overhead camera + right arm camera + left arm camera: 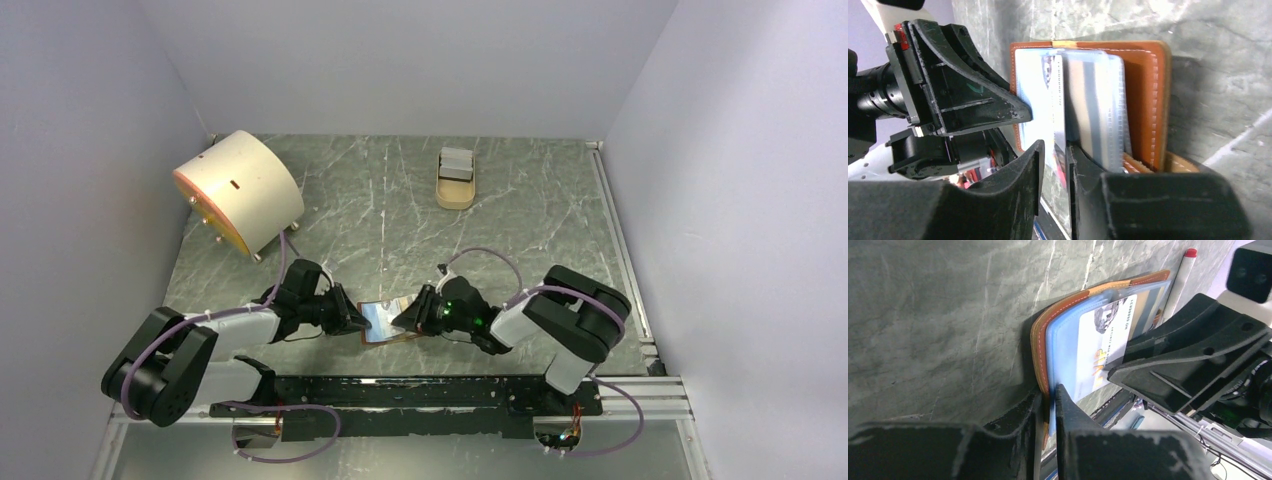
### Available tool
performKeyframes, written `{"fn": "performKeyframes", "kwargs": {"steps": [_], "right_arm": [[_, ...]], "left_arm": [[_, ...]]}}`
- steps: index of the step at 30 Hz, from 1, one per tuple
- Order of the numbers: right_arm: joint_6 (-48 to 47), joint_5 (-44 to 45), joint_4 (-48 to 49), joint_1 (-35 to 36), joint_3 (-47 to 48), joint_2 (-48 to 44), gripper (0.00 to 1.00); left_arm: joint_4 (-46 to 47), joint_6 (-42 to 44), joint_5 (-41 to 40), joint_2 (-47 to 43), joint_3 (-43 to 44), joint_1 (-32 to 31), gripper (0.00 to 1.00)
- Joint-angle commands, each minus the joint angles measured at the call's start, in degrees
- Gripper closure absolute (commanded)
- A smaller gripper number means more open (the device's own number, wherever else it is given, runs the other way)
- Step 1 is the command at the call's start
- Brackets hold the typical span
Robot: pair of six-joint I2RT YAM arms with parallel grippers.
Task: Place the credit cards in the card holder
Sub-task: Insert the credit card into the card holder.
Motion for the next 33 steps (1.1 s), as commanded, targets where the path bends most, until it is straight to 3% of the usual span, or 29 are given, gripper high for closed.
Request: {"fn": "performKeyframes", "kwargs": {"steps": [1,3,7,13,19,33], "right_arm": [[-6.8,3.7,-15.7,0.4,3.3,-4.7,0.69],[-10.0,4.9,-22.6,0.4,5.8,-6.7,0.65],[-14.3,7.6,-33.2,0.5,9.4,-9.3,0.59],[-17.8,10.3,-39.1,0.5,11.2,-11.9,0.59],[-18.5,8.5,-37.7,0.6,12.5,-10.4,0.62],[-16.1,1.9,-24.2,1.5,11.9,-4.8,0.66]], "left_arm": [[0.7,-0.2,1.9,0.6,-0.9,0.1,0.84],[0.8,-0.2,1.8,0.6,-0.9,0.0,0.90],[1.2,0.0,1.6,1.3,-1.1,0.0,0.91],[1.9,0.0,1.8,2.2,-1.4,0.0,0.91],[1.9,-0.3,2.2,1.6,-1.2,0.0,0.83],[7.6,-1.1,5.9,2.2,-2.2,0.0,0.70]]}}
